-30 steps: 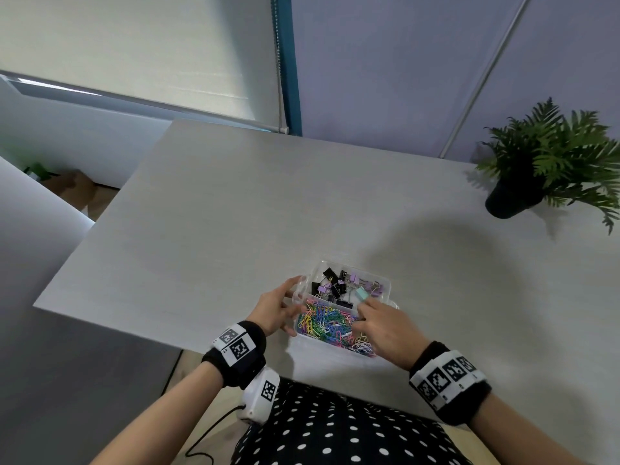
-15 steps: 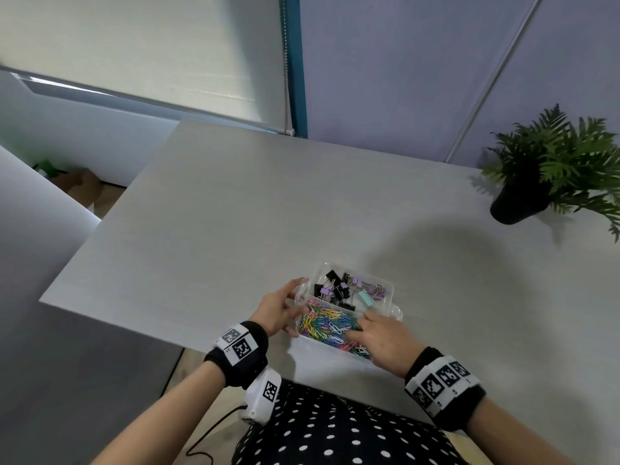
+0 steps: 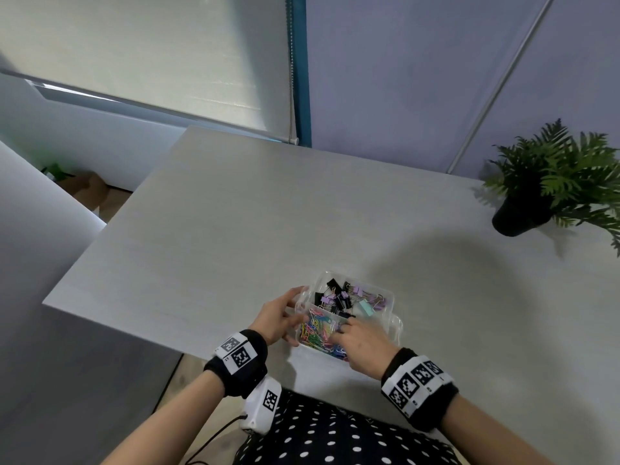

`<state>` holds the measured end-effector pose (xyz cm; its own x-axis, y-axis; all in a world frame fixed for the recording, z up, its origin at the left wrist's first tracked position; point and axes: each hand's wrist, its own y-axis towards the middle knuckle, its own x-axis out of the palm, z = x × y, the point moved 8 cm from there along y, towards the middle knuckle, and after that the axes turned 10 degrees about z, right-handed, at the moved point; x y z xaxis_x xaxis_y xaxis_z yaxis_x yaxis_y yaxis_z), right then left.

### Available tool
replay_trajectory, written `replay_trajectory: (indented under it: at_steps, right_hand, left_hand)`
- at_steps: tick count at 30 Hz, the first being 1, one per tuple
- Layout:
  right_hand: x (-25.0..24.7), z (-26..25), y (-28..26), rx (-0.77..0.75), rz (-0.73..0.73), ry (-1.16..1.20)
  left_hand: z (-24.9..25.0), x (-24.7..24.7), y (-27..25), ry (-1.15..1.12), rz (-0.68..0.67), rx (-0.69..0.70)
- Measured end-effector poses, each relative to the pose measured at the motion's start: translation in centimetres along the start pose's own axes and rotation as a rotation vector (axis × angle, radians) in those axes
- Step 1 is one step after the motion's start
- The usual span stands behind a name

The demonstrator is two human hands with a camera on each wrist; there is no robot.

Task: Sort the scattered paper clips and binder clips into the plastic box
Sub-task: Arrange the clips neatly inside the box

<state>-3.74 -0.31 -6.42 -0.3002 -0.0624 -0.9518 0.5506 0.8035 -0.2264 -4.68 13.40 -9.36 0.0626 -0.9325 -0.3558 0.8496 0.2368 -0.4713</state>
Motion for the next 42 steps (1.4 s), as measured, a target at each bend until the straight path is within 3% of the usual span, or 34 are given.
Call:
replay_trajectory:
  at_steps: [4,10,15,18,21,25,29,32,35,38,40,42]
  right_hand:
    - [-1.8,0.1,0.7,0.036,0.076,0.083]
    - [-0.7,-1.1,1.3,-0.001,0.039,0.031]
    - [-0.2,-0.2,0.6,-0.055,0.01,0.12]
    - [-1.8,2.0,0.5,0.064,0.131,0.288]
    - [-3.0,4.7,0.9,0.184,0.249,0.309]
    - [-1.2,4.8,1.4,0.186,0.102,0.265]
    - [-1.7,5.7,1.0,0.201,0.152,0.118]
    - [-3.0,6.6,0.7,0.241,0.212,0.185]
    - [-4.8,9.5,-0.6,0.39,0.375,0.236]
    - [-3.9,13.9,-3.8,0.705,0.464,0.374]
    - [-1.5,15.3,-5.1,0.849,0.345,0.575]
    - [0.8,14.6,-5.2,0.869,0.186,0.796]
  left_hand:
    - [-0.1,0.0,0.1,-0.016,-0.011,-0.013]
    - [-0.7,0.1,0.3,-0.087,-0.046,-0.062]
    - [-1.2,0.2,0.3,-0.078,-0.083,-0.082]
    - [-1.4,0.2,0.3,-0.081,-0.094,-0.09]
    - [-1.7,0.3,0.3,-0.083,-0.098,-0.096]
    - [-1.9,0.6,0.2,-0.086,-0.106,-0.093]
    - [-1.6,0.5,0.3,-0.096,-0.104,-0.09]
    - [-1.1,0.5,0.3,-0.107,-0.089,-0.076]
    - [-0.7,0.6,0.6,-0.132,-0.063,-0.061]
    - [-0.3,0.9,1.0,-0.166,-0.043,-0.056]
    - [0.1,1.2,1.5,-0.185,-0.029,-0.053]
    - [0.3,1.6,2.0,-0.202,-0.024,-0.061]
